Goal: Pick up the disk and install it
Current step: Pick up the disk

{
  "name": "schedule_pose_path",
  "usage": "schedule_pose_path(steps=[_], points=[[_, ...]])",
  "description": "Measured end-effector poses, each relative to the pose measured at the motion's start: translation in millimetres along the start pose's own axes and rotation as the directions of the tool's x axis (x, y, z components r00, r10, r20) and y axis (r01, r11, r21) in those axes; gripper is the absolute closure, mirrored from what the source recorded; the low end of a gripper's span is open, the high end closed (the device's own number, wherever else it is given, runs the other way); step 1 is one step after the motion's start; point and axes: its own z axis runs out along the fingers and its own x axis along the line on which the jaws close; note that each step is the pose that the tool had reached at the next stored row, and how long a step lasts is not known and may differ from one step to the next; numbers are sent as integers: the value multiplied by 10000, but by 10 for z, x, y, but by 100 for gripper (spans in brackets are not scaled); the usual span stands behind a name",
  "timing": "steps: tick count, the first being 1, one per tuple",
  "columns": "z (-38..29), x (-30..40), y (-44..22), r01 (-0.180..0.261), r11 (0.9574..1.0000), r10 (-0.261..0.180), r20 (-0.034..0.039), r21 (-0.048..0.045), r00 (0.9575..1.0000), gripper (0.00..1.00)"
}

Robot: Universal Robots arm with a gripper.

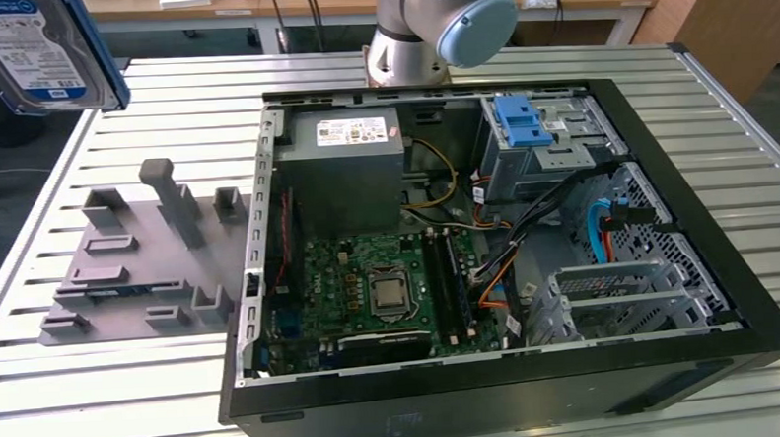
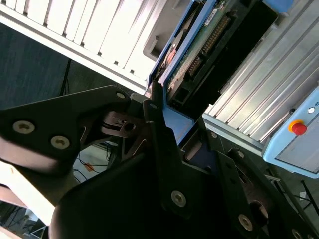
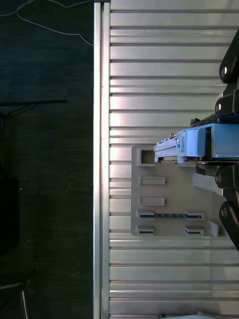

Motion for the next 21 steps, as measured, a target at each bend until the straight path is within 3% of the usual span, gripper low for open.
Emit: schedule_pose_path(steps=[3,8,21], points=[[-41,-1,0,0,10000,0,0,4,10000,63],[-45,10,0,-2,10000,2,1,9,10000,63],[-47,197,-17,0,10000,0,2,10,10000,63]])
